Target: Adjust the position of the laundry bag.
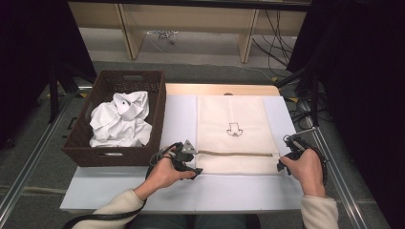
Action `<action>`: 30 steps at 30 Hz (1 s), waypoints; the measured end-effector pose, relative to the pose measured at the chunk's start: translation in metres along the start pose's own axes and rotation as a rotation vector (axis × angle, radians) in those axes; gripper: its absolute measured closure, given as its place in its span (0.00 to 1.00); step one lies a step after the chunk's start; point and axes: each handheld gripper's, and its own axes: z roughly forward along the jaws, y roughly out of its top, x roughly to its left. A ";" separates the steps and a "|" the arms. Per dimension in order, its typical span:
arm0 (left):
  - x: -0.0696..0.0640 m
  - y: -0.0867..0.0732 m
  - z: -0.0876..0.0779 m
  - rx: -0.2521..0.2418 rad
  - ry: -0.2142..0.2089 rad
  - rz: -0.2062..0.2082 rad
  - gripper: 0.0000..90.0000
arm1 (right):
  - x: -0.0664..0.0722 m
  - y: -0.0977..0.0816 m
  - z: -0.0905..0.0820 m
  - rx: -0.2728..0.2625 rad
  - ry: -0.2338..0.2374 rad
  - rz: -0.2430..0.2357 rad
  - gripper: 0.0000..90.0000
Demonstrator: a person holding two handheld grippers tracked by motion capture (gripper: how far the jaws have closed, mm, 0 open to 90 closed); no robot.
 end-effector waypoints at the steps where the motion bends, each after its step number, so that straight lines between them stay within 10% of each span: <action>1: 0.000 0.000 0.003 0.011 -0.001 -0.006 0.46 | 0.000 0.000 0.001 -0.010 -0.002 -0.008 0.69; 3: 0.001 0.000 0.005 0.018 -0.007 -0.003 0.48 | 0.000 0.001 0.003 -0.032 0.006 -0.002 0.71; 4: 0.003 0.001 0.005 0.032 -0.011 0.016 0.49 | -0.006 0.002 0.004 -0.020 0.006 -0.088 0.72; 6: 0.000 0.001 0.008 0.008 -0.015 -0.019 0.51 | 0.001 0.004 0.005 -0.019 -0.009 -0.013 0.73; 8: -0.001 0.003 0.009 0.028 -0.021 0.009 0.54 | -0.002 0.006 0.009 -0.013 0.000 -0.065 0.76; 10: -0.002 0.004 0.011 0.031 -0.025 0.013 0.59 | 0.003 0.006 0.011 0.002 0.001 -0.004 0.81; 12: 0.000 0.004 0.011 0.066 -0.023 0.054 0.62 | 0.001 0.007 0.014 0.005 0.002 -0.073 0.86; 16: -0.002 0.005 0.012 0.055 -0.021 0.041 0.73 | 0.010 0.008 0.013 0.032 -0.015 -0.005 0.93; 21: -0.001 0.007 0.011 0.075 -0.041 0.032 0.90 | 0.008 0.009 0.013 0.054 -0.039 -0.095 0.97; 26: 0.000 0.008 0.010 0.075 -0.038 0.021 0.93 | 0.011 0.009 0.013 0.042 -0.017 -0.008 0.98; 30: 0.000 0.008 0.006 0.072 -0.032 0.014 0.94 | 0.003 0.008 0.012 0.039 -0.017 -0.101 0.98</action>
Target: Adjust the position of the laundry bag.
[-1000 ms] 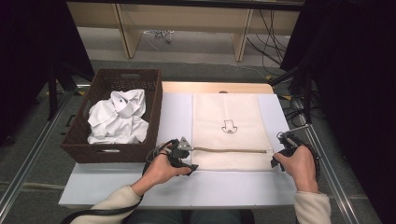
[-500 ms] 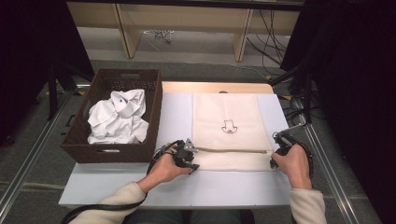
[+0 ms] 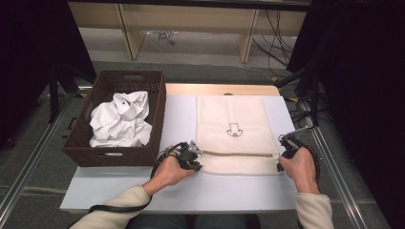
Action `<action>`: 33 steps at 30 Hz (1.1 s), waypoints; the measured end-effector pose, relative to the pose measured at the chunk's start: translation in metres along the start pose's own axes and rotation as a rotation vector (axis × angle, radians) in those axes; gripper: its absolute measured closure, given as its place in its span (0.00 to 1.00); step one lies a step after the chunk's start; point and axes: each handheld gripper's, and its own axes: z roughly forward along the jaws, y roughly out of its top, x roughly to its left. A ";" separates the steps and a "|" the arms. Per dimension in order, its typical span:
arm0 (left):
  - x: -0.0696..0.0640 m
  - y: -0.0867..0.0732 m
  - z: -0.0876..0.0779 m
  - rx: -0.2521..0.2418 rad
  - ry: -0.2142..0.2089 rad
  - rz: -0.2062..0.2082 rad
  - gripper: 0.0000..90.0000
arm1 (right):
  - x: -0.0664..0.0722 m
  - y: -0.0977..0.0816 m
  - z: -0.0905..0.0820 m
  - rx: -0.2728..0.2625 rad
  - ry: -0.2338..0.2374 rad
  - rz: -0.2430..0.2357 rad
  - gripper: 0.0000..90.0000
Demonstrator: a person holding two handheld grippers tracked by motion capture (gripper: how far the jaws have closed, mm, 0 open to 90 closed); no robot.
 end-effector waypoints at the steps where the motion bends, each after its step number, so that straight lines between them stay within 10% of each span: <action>1: 0.000 0.000 -0.002 -0.002 0.004 0.002 0.94 | 0.001 -0.001 -0.001 0.002 -0.004 0.017 0.98; 5: -0.002 -0.002 -0.008 -0.011 0.015 0.004 0.94 | 0.007 -0.002 -0.002 -0.007 0.018 0.065 0.98; 11: -0.004 -0.008 -0.019 -0.041 0.036 -0.029 0.94 | 0.011 -0.008 -0.005 -0.014 0.016 -0.020 0.98; 15: -0.002 -0.014 -0.026 -0.039 0.046 -0.026 0.94 | 0.022 -0.009 -0.007 0.014 0.032 0.025 0.98; 22: -0.004 -0.023 -0.035 -0.041 0.053 -0.027 0.94 | 0.030 -0.013 -0.006 -0.012 0.040 -0.054 0.98; 33: -0.005 -0.039 -0.050 -0.043 0.069 -0.027 0.94 | 0.051 -0.022 -0.008 0.030 0.059 -0.040 0.97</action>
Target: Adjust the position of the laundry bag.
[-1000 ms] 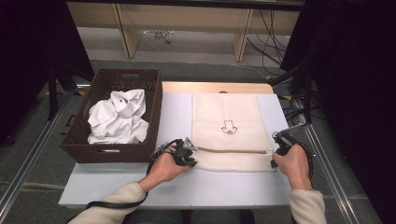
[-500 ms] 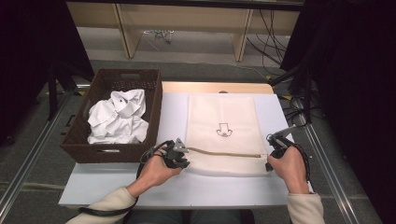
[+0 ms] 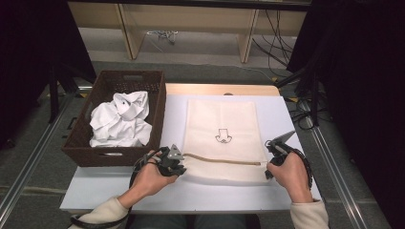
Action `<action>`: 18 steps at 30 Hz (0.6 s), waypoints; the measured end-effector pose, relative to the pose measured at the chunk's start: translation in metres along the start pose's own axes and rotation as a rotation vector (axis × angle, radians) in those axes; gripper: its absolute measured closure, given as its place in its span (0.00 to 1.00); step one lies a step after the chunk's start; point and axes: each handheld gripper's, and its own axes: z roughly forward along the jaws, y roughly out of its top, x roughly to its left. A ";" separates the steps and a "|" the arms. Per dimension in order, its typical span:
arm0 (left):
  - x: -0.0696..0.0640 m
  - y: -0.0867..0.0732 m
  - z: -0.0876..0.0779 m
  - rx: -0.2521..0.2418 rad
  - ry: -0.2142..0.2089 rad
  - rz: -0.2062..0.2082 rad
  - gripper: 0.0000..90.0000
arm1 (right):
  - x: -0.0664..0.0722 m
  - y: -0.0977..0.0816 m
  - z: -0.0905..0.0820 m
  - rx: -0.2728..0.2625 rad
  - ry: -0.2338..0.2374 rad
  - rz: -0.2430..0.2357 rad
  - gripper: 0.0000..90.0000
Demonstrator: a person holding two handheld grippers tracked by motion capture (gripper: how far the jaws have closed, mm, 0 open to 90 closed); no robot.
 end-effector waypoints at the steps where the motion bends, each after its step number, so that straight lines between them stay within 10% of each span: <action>1: 0.000 -0.001 -0.001 0.003 -0.003 -0.004 0.94 | 0.000 0.000 -0.001 0.016 0.001 -0.037 0.97; 18: -0.005 -0.024 -0.013 0.014 -0.004 -0.017 0.94 | 0.016 -0.011 0.006 0.045 0.019 -0.101 0.97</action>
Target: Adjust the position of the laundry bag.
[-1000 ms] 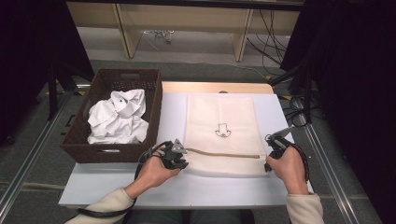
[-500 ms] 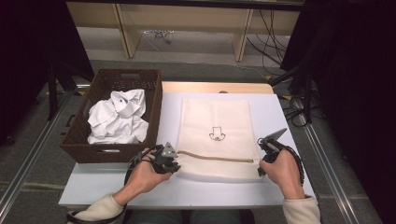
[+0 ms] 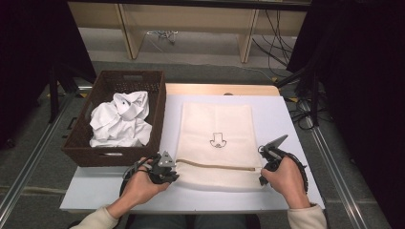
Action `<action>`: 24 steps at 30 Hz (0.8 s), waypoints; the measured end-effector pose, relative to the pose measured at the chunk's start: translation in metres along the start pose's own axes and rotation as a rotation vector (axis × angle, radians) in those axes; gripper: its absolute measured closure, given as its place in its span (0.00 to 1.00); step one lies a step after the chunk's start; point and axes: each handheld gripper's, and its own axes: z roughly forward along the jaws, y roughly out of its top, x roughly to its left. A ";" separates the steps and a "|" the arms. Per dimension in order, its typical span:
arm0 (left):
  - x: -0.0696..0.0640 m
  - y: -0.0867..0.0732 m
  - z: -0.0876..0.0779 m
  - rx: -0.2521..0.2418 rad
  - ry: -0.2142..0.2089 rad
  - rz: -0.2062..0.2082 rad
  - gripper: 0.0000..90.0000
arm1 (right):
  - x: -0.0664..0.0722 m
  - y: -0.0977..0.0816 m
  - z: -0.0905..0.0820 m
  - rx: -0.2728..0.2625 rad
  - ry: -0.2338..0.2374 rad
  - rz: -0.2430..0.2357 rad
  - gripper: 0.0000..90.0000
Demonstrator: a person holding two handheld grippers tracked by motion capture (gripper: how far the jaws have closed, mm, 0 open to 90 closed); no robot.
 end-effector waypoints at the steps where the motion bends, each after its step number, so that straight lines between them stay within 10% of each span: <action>1: -0.001 -0.001 0.000 0.001 -0.009 0.000 0.94 | 0.001 -0.001 0.000 0.005 0.001 -0.006 0.97; 14: -0.012 -0.017 -0.005 0.009 -0.022 -0.006 0.94 | 0.009 -0.014 0.005 0.061 0.010 0.001 0.97; 18: -0.013 -0.020 -0.007 0.015 -0.021 0.019 0.94 | 0.007 -0.016 0.008 0.039 0.015 -0.066 0.97; 20: -0.015 -0.022 -0.007 0.021 -0.035 0.001 0.94 | 0.012 -0.017 0.007 0.071 0.012 -0.009 0.96; 23: -0.017 -0.024 -0.006 0.020 -0.039 0.005 0.94 | 0.007 -0.019 0.010 0.033 -0.003 -0.087 0.96; 24: -0.017 -0.025 -0.005 0.016 -0.042 -0.005 0.94 | 0.012 -0.020 0.010 0.043 -0.001 -0.023 0.96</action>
